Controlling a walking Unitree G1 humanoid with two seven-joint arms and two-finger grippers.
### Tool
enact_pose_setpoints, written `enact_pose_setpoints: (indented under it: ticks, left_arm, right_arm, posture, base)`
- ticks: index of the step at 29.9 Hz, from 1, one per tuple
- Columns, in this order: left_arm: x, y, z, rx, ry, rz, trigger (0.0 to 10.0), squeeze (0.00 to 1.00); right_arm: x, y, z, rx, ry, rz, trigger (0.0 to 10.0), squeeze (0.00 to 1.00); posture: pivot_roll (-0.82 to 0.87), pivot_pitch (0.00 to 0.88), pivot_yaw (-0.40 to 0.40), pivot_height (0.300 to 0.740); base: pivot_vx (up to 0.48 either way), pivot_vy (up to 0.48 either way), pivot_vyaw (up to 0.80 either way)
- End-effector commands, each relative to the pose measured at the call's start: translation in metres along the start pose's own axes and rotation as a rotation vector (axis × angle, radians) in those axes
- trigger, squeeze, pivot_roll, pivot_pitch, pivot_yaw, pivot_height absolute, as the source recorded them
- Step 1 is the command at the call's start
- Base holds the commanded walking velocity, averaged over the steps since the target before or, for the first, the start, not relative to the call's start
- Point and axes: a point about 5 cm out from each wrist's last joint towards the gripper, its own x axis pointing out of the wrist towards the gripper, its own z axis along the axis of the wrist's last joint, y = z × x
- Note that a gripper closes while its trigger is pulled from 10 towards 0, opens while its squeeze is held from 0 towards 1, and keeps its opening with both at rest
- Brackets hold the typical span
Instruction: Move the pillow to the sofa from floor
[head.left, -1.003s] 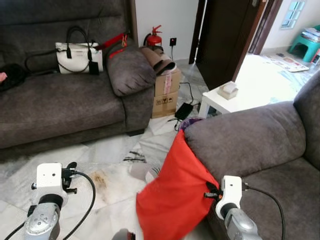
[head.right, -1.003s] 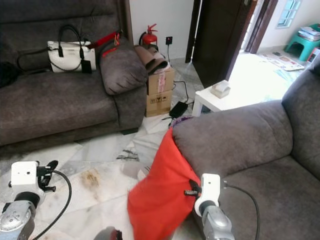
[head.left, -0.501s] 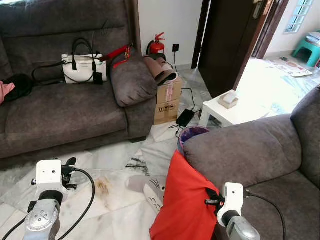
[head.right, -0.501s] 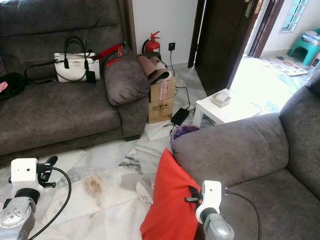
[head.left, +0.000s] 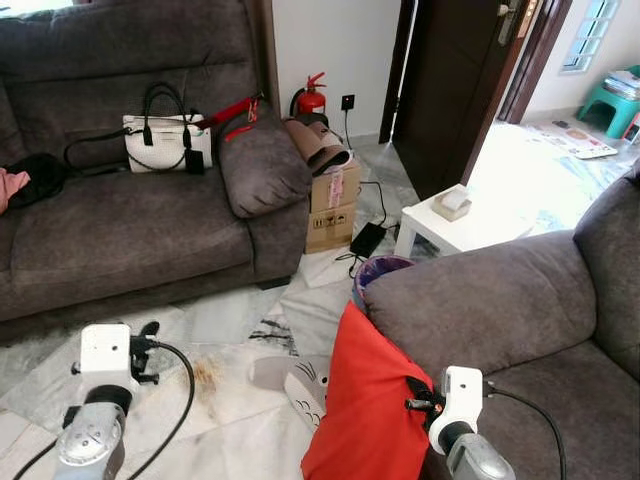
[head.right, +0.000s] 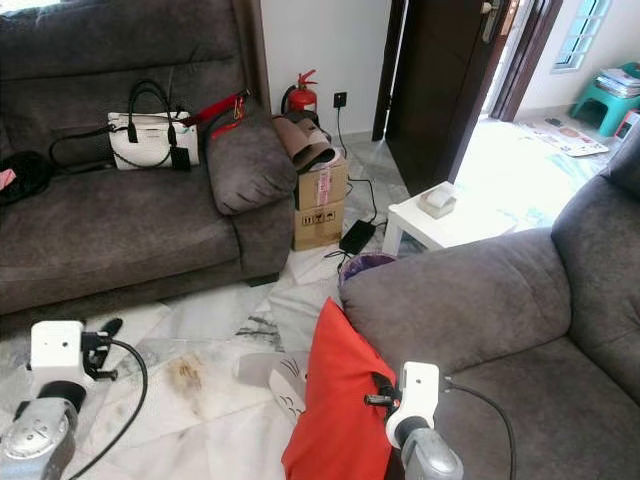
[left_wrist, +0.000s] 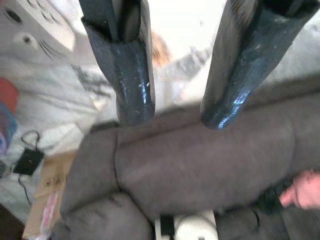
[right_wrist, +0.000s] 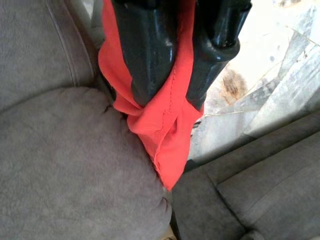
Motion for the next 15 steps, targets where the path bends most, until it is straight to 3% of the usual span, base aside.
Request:
enact_pose_setpoints:
  ticks: [1,6,15]
  left_arm:
    - [-0.0046,0.0014,-0.0116,-0.006,0.036,0.004,10.0,0.0]
    - [-0.0075,-0.0001,-0.0165,-0.027,0.049,0.005,10.0,0.0]
    - [-0.0051,-0.0014,-0.0155,-0.036,0.036,0.004,10.0,0.0]
  right_arm:
    - [0.0052,-0.0015,0.0297,-0.031,-0.145,-0.004,10.0,0.0]
    - [0.0049,-0.0018,0.0292,-0.032,-0.144,-0.008,10.0,0.0]
    - [0.0042,-0.0049,0.0301,-0.038,-0.146,-0.026,10.0,0.0]
  posture:
    - [0.15,0.0,-0.016,0.74]
    - [0.15,0.0,-0.014,0.74]
    - [0.15,0.0,-0.015,0.74]
  base:
    - [0.0,0.0,0.0]
    - [0.0,0.0,0.0]
    - [0.0,0.332,0.0]
